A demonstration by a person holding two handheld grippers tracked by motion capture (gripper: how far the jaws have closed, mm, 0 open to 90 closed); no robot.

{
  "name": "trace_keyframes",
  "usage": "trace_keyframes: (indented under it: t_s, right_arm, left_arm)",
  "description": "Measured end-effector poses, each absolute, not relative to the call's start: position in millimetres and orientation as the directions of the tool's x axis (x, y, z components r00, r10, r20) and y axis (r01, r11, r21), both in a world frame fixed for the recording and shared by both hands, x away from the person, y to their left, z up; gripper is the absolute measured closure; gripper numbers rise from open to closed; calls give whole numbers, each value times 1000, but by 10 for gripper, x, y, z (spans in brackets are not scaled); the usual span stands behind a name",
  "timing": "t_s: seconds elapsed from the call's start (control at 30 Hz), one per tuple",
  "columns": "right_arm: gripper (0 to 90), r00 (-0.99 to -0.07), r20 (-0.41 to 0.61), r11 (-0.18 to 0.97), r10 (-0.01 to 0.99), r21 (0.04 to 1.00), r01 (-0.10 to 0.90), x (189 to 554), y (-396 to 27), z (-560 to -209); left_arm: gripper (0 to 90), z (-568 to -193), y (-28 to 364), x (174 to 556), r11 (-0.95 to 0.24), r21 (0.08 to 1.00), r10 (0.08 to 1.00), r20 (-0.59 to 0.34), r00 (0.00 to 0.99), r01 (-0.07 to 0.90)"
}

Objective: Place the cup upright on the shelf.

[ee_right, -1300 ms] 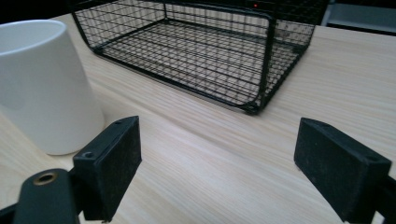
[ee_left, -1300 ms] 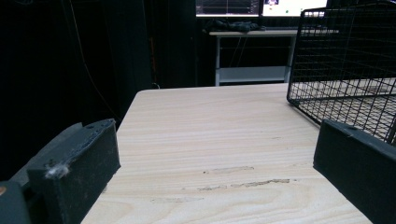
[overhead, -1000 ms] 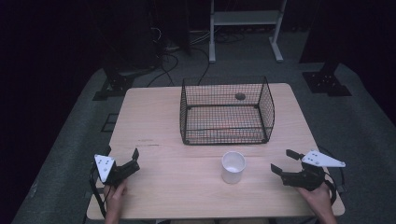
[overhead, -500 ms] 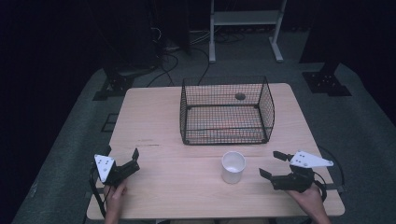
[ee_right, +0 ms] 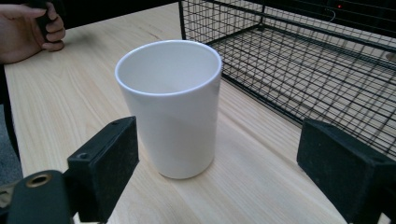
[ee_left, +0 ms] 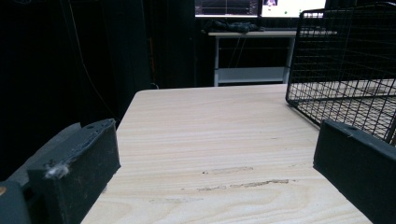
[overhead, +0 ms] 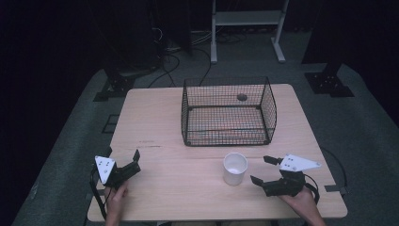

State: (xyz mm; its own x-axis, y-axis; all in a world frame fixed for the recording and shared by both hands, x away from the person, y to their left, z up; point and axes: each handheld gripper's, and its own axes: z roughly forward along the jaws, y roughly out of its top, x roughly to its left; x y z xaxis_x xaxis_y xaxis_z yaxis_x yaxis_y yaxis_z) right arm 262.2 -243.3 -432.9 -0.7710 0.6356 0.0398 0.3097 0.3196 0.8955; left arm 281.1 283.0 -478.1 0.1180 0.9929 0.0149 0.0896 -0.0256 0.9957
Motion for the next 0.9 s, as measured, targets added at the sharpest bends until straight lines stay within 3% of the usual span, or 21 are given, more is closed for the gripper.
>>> trace_keyframes:
  t_s: [0.9]
  right_arm:
    - [91, -824, 45, 369, 564, 880, 301, 2694, -1996, -4382]
  left_arm:
    - [0, -4781, 2828, 2811, -26, 996, 993, 16, 120, 88]
